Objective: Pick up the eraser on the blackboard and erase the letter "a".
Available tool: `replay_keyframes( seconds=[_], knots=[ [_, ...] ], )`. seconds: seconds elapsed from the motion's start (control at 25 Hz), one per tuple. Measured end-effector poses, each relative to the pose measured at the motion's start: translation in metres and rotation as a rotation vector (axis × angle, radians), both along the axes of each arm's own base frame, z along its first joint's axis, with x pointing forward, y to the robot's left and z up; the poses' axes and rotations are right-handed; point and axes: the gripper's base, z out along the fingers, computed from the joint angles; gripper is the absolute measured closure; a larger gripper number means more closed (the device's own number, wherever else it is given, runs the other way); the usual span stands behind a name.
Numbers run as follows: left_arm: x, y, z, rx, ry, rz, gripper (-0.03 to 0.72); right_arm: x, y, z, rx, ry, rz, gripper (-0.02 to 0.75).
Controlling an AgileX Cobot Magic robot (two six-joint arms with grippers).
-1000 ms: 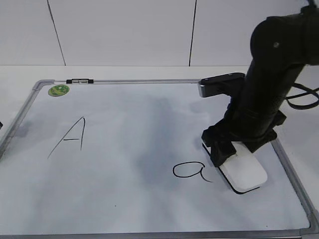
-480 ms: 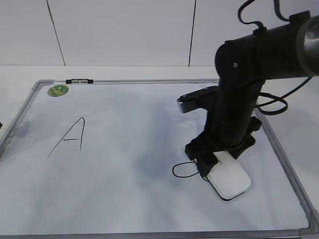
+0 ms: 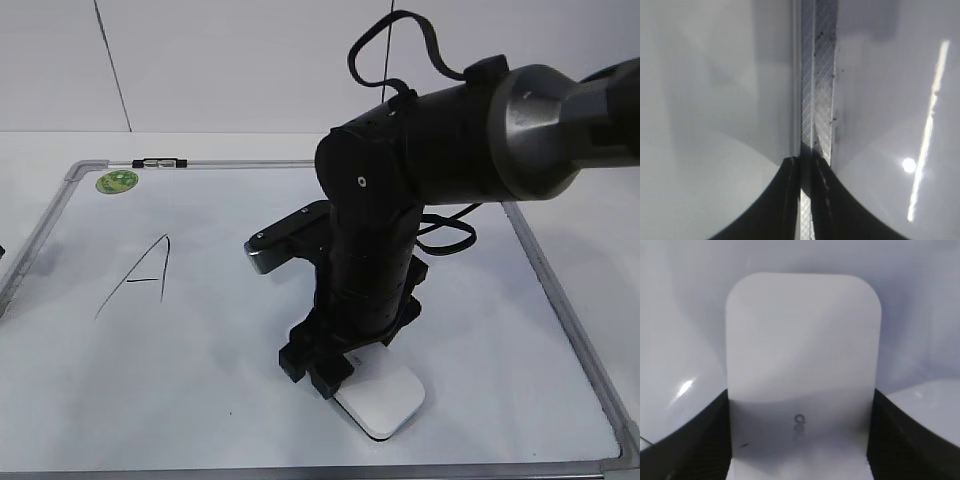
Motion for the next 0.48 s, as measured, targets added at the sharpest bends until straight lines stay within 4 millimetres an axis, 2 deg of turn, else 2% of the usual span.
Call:
replay_keyframes(
  seconds=[0.32, 0.48],
  knots=[
    [0.0, 0.0, 0.0, 0.0, 0.0, 0.0, 0.655, 0.004, -0.004, 0.0, -0.032, -0.031, -0.054, 0.193],
    [0.0, 0.0, 0.0, 0.0, 0.0, 0.0, 0.655, 0.02, -0.02, 0.0, -0.036, -0.049, -0.133, 0.193]
  ],
)
